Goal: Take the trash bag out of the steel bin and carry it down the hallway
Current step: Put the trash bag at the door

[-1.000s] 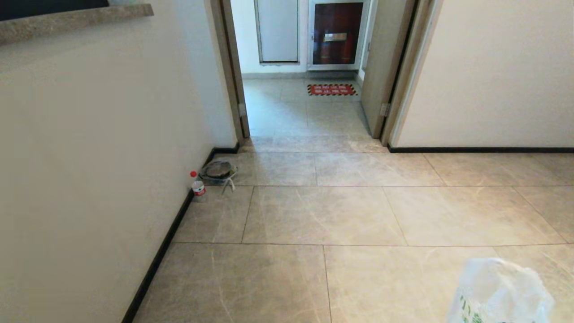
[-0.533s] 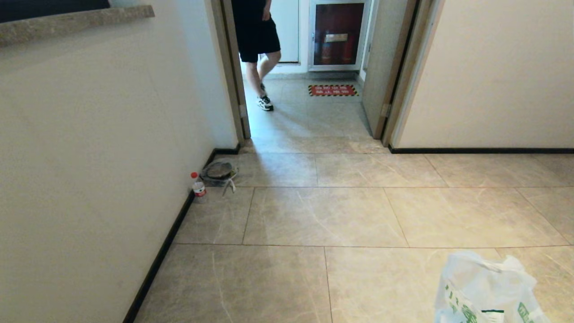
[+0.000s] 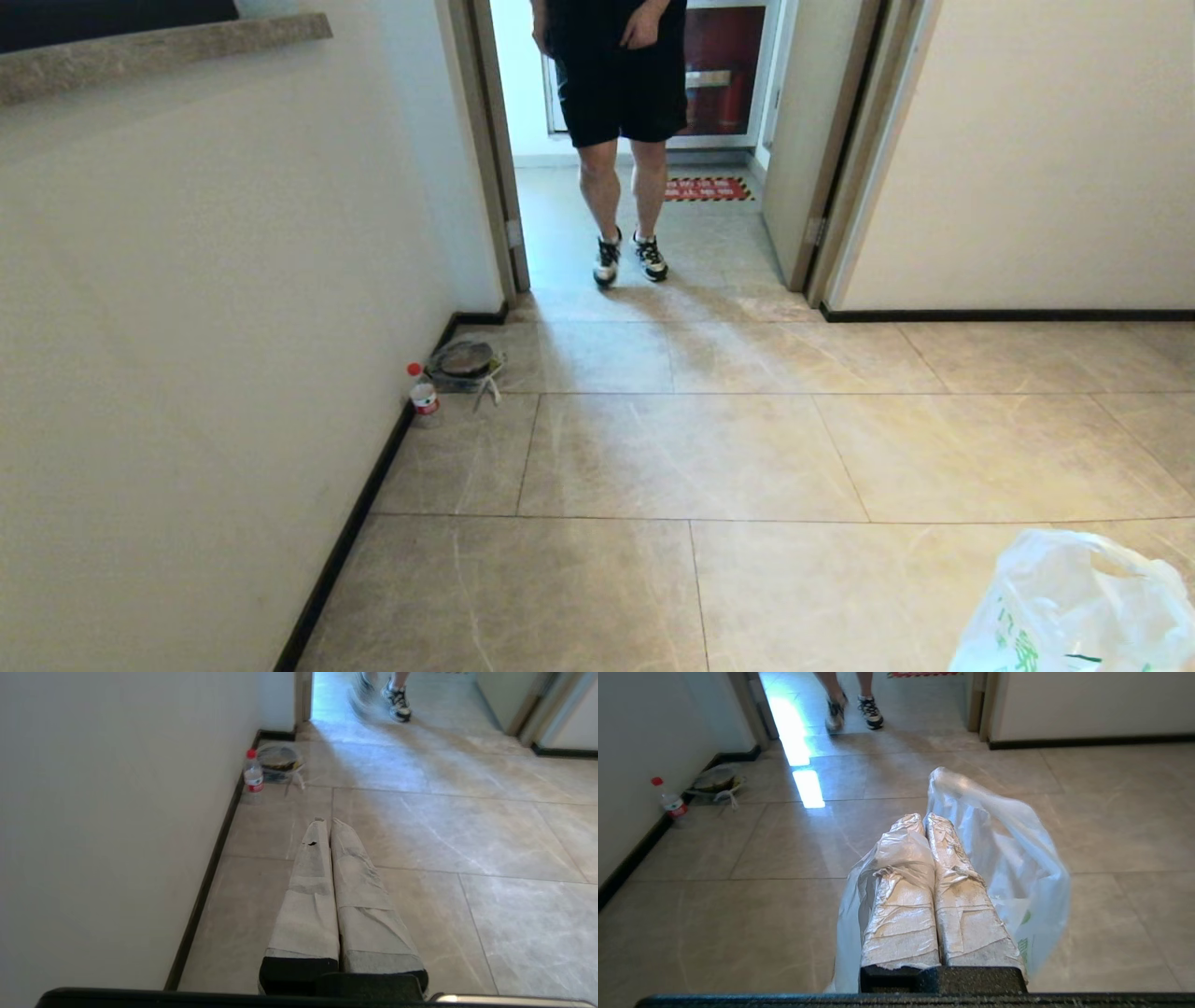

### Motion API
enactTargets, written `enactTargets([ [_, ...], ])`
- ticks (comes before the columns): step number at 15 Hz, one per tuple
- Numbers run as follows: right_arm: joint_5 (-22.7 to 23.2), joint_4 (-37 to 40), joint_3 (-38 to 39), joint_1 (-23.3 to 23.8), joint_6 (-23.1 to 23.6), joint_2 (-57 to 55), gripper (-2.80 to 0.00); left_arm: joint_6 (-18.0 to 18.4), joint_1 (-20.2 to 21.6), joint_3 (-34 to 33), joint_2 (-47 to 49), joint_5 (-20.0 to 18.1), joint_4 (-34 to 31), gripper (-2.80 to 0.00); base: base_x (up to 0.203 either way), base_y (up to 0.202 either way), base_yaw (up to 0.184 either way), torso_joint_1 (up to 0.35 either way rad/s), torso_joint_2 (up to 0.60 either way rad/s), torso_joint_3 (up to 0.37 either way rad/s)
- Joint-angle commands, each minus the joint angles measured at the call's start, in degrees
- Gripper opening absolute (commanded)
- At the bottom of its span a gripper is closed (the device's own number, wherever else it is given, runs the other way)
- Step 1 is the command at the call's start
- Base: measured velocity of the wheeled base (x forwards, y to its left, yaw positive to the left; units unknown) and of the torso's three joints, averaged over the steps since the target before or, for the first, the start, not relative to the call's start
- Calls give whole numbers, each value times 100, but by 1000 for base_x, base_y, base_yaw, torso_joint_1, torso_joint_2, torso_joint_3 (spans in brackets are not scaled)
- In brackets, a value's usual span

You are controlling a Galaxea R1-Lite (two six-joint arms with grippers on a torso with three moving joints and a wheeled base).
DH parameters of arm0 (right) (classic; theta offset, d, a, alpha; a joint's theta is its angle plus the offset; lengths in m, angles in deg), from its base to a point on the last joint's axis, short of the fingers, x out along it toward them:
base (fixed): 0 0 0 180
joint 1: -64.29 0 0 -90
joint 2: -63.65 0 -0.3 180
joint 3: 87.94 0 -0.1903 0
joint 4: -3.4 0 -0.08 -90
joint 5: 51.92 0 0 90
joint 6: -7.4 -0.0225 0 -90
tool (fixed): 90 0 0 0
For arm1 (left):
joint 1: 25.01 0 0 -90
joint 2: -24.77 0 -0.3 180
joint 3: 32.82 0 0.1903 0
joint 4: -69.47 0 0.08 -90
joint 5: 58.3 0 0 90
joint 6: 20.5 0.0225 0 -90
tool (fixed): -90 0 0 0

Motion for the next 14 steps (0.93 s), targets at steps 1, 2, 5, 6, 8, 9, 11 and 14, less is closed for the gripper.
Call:
enactTargets([
  [1,5,-11,176,11,0,4,-280,2,-11,-9,0,4,-1,-280,0,0,0,0,0,0],
  [2,5,-11,176,11,0,4,-280,2,-11,-9,0,4,-1,-280,0,0,0,0,0,0],
  [5,5,-11,176,11,0,4,-280,2,-11,-9,0,4,-1,-280,0,0,0,0,0,0],
  [6,5,-11,176,11,0,4,-280,2,-11,-9,0,4,-1,-280,0,0,0,0,0,0],
  [8,5,-11,176,11,0,4,-280,2,-11,-9,0,4,-1,-280,0,0,0,0,0,0],
  [9,5,-11,176,11,0,4,-280,2,-11,-9,0,4,-1,-280,0,0,0,0,0,0],
  [11,5,-11,176,11,0,4,-280,2,-11,-9,0,4,-1,-280,0,0,0,0,0,0],
  [14,-4,-2,176,11,0,4,-280,2,-11,-9,0,4,-1,-280,0,0,0,0,0,0],
])
